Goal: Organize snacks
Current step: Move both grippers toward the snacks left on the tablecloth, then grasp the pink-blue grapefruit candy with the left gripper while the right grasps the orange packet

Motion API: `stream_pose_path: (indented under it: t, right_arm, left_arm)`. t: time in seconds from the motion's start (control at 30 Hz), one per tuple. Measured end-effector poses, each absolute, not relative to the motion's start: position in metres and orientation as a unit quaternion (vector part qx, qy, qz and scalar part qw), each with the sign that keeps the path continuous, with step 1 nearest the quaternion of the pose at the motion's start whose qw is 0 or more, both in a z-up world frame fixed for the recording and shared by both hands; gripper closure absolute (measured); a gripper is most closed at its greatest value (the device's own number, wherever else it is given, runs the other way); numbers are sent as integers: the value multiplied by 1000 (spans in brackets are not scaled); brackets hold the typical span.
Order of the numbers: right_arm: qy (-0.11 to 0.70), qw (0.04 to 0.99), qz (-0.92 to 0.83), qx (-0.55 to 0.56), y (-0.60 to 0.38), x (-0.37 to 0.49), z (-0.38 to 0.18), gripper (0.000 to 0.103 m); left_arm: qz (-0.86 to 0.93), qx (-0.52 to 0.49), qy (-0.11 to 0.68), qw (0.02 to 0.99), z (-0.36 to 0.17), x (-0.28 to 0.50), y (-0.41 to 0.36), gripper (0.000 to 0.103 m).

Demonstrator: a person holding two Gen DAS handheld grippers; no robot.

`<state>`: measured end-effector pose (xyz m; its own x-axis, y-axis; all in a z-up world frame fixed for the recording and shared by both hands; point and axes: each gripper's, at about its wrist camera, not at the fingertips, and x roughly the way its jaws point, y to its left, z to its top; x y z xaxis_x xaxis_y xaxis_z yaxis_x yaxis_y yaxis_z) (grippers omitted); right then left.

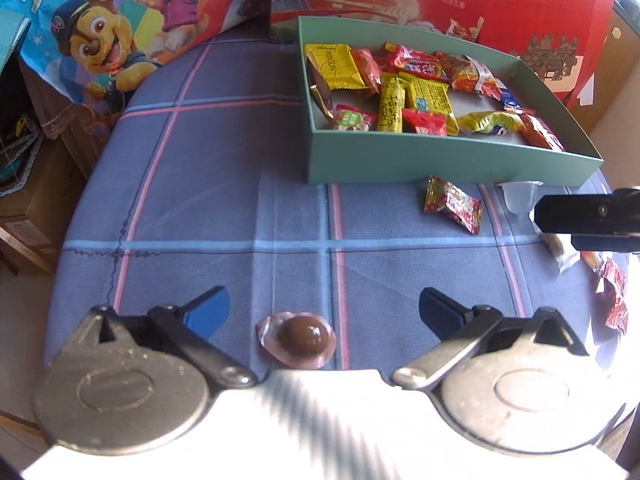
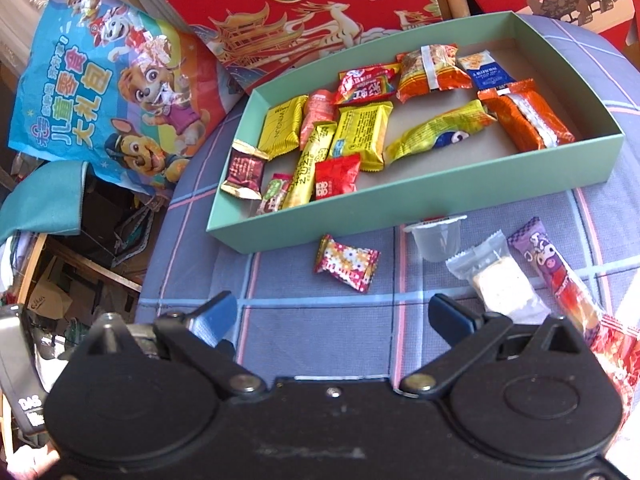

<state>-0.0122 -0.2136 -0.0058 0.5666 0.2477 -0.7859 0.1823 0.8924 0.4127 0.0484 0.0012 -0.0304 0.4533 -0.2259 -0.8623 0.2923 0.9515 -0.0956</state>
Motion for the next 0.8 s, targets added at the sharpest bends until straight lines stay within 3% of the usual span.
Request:
stream_pose_path:
  t: [0.3, 0.43, 0.47, 0.53, 0.6, 0.67, 0.8]
  right_arm:
    - [497, 839, 28, 220, -212, -69, -28, 1]
    - [494, 842, 34, 215, -211, -85, -30, 31]
    - [492, 844, 34, 212, -211, -88, -29, 40]
    - [491, 845, 37, 208, -211, -93, -28, 48]
    - [493, 845, 40, 205, -212, -95, -29, 50]
    - [497, 843, 45, 201, -211, -97, -32, 50]
    - [510, 835, 58, 197, -210, -100, -37, 50]
  left_arm:
    - [-255, 91, 522, 809, -41, -7, -22, 0]
    - [-293, 101, 520, 796, -41, -27, -33, 2]
    - [-300, 103, 519, 794, -41, -31, -36, 6]
    - [-311, 105, 522, 787, -44, -38, -41, 12]
    - [-320, 113, 527, 779, -49, -43, -48, 21]
    - [-319, 133, 513, 786, -50, -51, -53, 23]
    - [-304, 127, 504, 799, -46, -47, -50, 68]
